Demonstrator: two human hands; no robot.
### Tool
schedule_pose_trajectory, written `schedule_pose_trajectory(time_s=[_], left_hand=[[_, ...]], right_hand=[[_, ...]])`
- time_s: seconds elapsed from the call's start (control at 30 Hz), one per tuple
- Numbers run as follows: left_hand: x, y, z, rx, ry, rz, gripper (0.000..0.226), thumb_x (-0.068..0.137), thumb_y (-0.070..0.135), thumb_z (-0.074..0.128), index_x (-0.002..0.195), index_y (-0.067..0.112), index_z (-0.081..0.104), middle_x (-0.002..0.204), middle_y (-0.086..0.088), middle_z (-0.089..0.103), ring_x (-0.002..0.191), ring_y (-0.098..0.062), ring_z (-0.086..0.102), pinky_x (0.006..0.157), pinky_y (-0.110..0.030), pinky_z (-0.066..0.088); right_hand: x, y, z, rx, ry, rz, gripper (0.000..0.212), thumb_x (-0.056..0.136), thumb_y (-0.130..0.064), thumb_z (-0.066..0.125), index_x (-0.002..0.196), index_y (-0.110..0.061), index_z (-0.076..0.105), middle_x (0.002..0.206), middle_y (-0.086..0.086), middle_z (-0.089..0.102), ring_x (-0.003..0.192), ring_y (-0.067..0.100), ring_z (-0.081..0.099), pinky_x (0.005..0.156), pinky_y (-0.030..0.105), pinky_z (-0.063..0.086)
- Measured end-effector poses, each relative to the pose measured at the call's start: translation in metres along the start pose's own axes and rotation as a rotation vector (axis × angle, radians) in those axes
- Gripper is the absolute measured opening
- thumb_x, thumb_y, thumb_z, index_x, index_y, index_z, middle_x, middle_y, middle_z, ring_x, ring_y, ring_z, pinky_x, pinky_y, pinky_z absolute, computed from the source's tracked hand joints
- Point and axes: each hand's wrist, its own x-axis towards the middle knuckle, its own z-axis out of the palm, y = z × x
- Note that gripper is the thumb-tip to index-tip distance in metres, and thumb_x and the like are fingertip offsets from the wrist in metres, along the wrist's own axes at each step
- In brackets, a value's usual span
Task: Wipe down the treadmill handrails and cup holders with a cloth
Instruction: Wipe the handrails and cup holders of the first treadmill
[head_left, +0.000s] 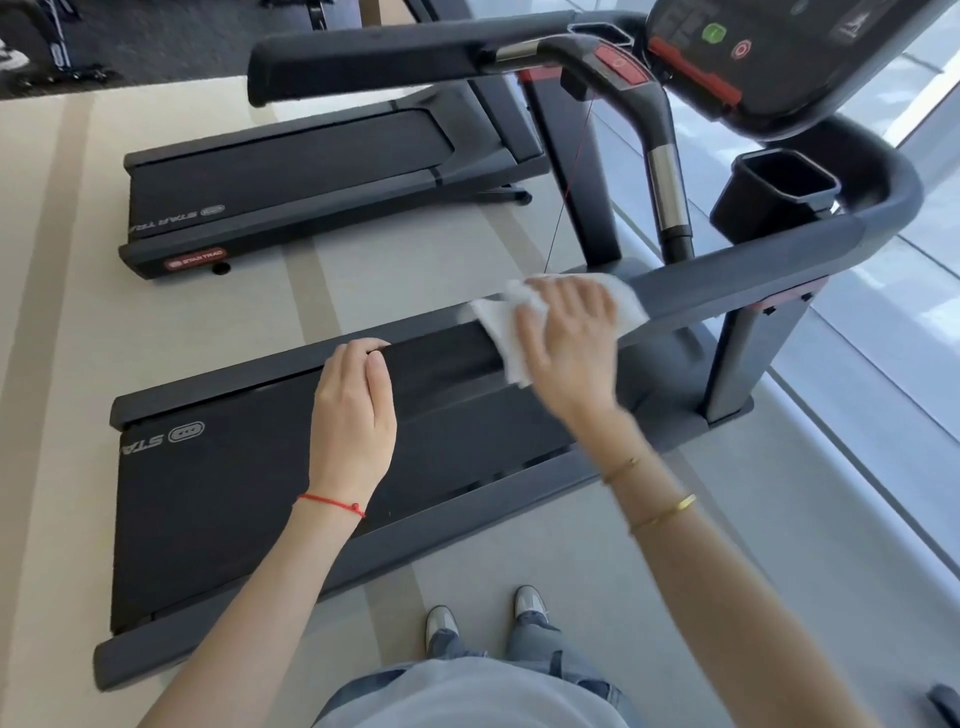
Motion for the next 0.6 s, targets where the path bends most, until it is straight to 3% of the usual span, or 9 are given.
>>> schedule_pose_trajectory(time_s=[0.13,0.23,0.3,0.37,0.47,0.6], left_hand=[[-0.001,0.0,0.002,-0.033,0.01,-0.006,0.029,0.103,0.024,0.024,0.097,0.012,0.05,0.091,0.004,0.05,0.086,-0.017,0.046,0.082,-0.027,0.037],[-0.001,0.001,0.001,-0.032,0.009,-0.003,0.025,0.104,0.024,0.024,0.096,0.019,0.048,0.091,0.008,0.05,0.087,-0.015,0.046,0.082,-0.025,0.037],[-0.002,0.0,-0.001,-0.007,-0.014,-0.007,0.031,0.104,0.026,0.024,0.104,0.015,0.053,0.1,0.01,0.053,0.097,-0.014,0.05,0.09,-0.021,0.036],[-0.002,0.002,-0.002,0.039,-0.027,-0.014,0.034,0.104,0.024,0.024,0.109,0.011,0.055,0.105,0.005,0.057,0.104,-0.018,0.052,0.092,-0.02,0.036],[0.001,0.01,-0.002,0.192,-0.006,0.046,0.029,0.104,0.018,0.032,0.106,0.006,0.058,0.103,-0.008,0.061,0.097,-0.027,0.054,0.09,-0.033,0.04],[0.01,0.034,0.013,0.418,-0.042,0.194,0.026,0.1,0.026,0.042,0.104,0.008,0.061,0.099,-0.007,0.064,0.089,-0.027,0.057,0.086,-0.038,0.041]], right_hand=[[-0.04,-0.06,0.027,0.135,-0.089,-0.193,0.047,0.102,-0.041,0.03,0.135,-0.015,0.05,0.133,0.004,0.053,0.133,0.029,0.039,0.117,0.045,0.021],[-0.036,-0.028,0.025,0.074,-0.129,-0.337,0.052,0.103,-0.046,0.031,0.143,-0.016,0.045,0.141,0.004,0.05,0.139,0.029,0.035,0.12,0.043,0.019],[-0.032,0.012,0.017,0.072,-0.068,-0.236,0.05,0.103,-0.043,0.031,0.143,-0.016,0.044,0.143,0.004,0.048,0.142,0.027,0.032,0.12,0.044,0.017],[-0.021,0.051,0.006,0.102,-0.002,-0.021,0.047,0.103,-0.039,0.028,0.141,-0.016,0.043,0.144,0.002,0.045,0.145,0.024,0.026,0.121,0.045,0.014],[-0.004,0.073,-0.004,0.16,0.055,0.172,0.038,0.103,-0.034,0.03,0.133,-0.015,0.046,0.139,0.0,0.046,0.145,0.023,0.023,0.121,0.046,0.011],[-0.017,0.035,0.007,0.189,0.006,0.063,0.038,0.103,-0.034,0.031,0.135,-0.018,0.044,0.139,-0.003,0.044,0.147,0.023,0.018,0.123,0.044,0.003]])
